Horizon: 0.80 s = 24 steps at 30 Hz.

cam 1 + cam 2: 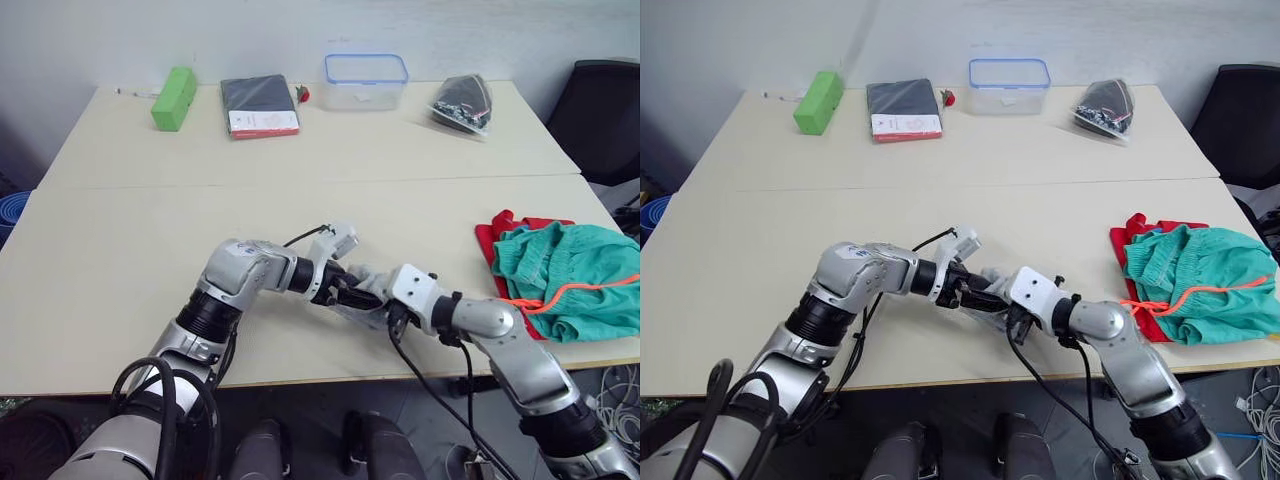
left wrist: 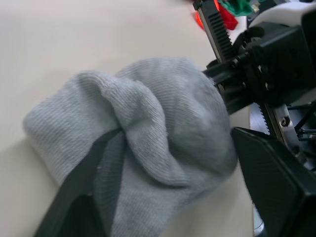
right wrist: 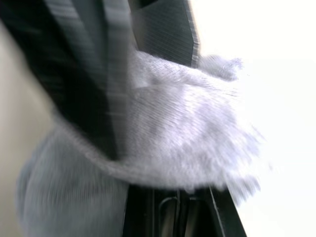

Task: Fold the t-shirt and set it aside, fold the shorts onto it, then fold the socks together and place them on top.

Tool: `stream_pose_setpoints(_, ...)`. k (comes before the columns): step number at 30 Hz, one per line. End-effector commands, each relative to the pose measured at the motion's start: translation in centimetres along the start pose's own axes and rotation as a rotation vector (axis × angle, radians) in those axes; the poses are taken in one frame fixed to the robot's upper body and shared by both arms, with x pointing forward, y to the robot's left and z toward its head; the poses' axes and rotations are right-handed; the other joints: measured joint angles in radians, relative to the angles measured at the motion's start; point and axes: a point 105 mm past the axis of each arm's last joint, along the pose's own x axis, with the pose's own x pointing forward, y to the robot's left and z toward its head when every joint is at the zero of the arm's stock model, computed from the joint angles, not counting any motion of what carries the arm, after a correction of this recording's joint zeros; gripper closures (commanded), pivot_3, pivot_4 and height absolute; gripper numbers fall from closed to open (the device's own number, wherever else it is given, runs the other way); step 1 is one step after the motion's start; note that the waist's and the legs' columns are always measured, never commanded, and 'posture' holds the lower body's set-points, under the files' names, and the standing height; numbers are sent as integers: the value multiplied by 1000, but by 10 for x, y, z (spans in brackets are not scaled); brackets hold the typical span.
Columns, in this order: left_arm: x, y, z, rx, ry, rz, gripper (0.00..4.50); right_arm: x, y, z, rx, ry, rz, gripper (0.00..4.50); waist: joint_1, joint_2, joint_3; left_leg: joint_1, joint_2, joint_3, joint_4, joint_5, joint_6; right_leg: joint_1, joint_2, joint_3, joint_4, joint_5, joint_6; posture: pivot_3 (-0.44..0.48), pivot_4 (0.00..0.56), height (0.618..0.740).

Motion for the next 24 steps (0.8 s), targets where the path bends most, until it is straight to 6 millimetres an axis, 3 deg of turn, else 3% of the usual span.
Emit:
stream_pose_setpoints(1,2,0,-3,29,17,2,18,-22,-15,4,13,4,-58,4500,0,0,0,0,0,0,0,0,0,0,0,0,0,0,0,0,150,740)
stream_pose_setpoints(5,3,-2,-4,48,20,-7,18,-37,-28,11,6,2,-95,4500,-1,0,0,0,0,0,0,0,0,0,0,0,0,0,0,0,150,740)
stream_pose_setpoints(8,3,-4,-7,74,34,-16,18,-40,-49,36,3,-68,-141,4500,-6,1,1,0,0,0,0,0,0,0,1,0,0,0,0,0,150,740)
stream_pose_setpoints(15,3,-9,-10,106,44,-28,18,-7,-39,76,9,-175,-35,4500,-2,1,1,-1,2,-3,-1,1,-2,-1,2,-1,1,-1,-2,0,150,740)
stream_pose_setpoints(20,3,-11,-11,121,45,-33,18,19,-23,64,-55,-75,55,4500,-4,2,1,-2,0,0,0,0,0,-2,3,-2,0,-1,-2,0,150,740)
stream_pose_setpoints(24,0,-11,-12,131,43,-28,18,12,-13,45,-109,11,119,4500,-2,2,1,-3,0,-1,0,0,1,-2,3,-3,0,-1,-2,0,150,740)
